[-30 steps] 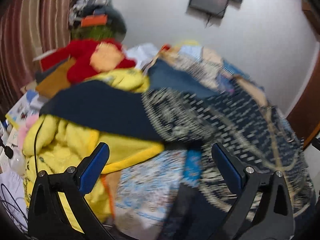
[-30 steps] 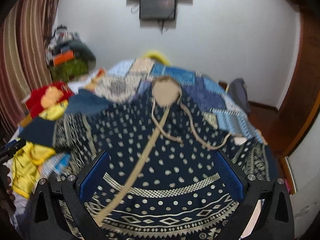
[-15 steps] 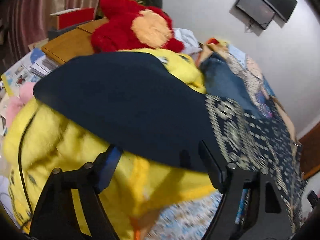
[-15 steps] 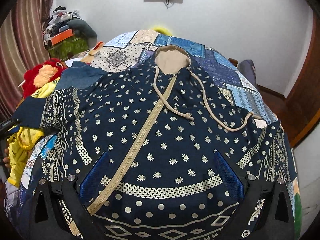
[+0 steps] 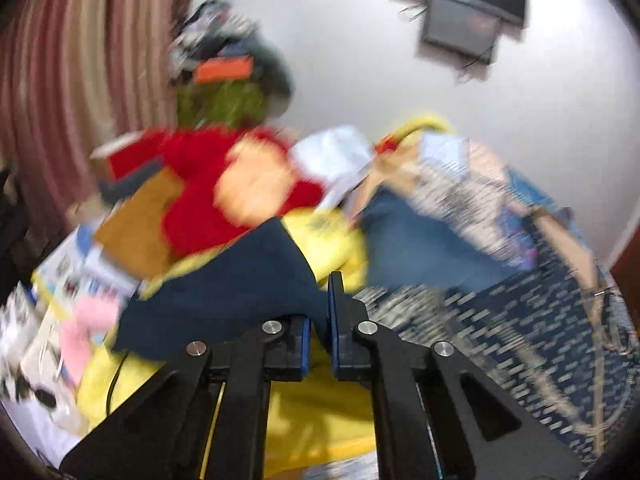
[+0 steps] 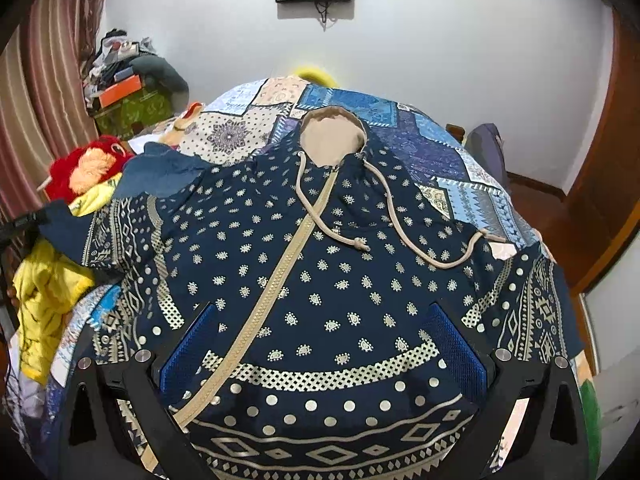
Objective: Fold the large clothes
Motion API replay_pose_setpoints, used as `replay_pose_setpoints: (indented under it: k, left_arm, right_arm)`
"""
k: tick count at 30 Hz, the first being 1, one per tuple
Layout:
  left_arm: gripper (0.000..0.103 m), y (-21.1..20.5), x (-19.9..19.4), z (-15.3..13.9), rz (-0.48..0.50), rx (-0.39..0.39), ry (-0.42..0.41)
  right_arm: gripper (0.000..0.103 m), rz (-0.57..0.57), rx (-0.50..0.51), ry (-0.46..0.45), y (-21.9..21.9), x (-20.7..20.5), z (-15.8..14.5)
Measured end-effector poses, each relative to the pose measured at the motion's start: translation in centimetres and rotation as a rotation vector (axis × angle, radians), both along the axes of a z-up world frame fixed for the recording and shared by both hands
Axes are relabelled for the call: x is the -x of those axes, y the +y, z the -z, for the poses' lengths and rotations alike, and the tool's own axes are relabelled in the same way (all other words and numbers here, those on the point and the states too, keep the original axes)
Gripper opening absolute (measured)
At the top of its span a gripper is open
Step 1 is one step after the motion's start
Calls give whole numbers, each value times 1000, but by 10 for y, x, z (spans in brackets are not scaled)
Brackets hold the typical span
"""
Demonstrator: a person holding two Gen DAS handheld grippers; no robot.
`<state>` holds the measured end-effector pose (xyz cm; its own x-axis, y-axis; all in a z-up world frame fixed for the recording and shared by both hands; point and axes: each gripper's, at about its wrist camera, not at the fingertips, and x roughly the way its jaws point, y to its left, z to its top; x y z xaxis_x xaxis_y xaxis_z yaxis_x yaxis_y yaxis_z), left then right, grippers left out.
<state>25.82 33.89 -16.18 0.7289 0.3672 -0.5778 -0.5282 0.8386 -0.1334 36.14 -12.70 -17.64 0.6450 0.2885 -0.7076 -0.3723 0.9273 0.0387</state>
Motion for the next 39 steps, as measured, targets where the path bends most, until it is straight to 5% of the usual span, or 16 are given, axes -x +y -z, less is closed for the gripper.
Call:
replay_pose_setpoints:
  k: [5, 11, 16, 21, 28, 31, 33, 37, 39]
  left_arm:
    - [5, -64, -43, -67, 194, -16, -118]
    - [4, -162, -102, -89, 467, 67, -143]
    - [4, -256, -143, -59, 664, 52, -24]
    - [4, -334, -156, 10, 832, 61, 181]
    - [6, -378, -146, 77, 896, 1, 401]
    - [31, -376, -132, 74, 902, -13, 417]
    - [68, -368, -120, 66, 904, -13, 398]
    - [73, -336, -96, 47, 863, -29, 349]
    - [85, -312, -88, 40, 812, -28, 330]
  right_arm:
    - [103, 7, -36, -10, -14, 10, -11]
    - [103, 43, -68, -29, -46, 18, -24]
    - [103, 77, -44, -43, -76, 16, -32]
    - [103, 113, 6, -34, -102, 15, -28]
    - [103, 128, 56, 18, -120, 10, -10]
    - [103, 112, 55, 42, -118, 8, -6]
    - [103, 97, 52, 51, -112, 6, -6]
    - [103, 56, 48, 50, -88, -3, -13]
    - [103, 17, 42, 44, -69, -9, -19]
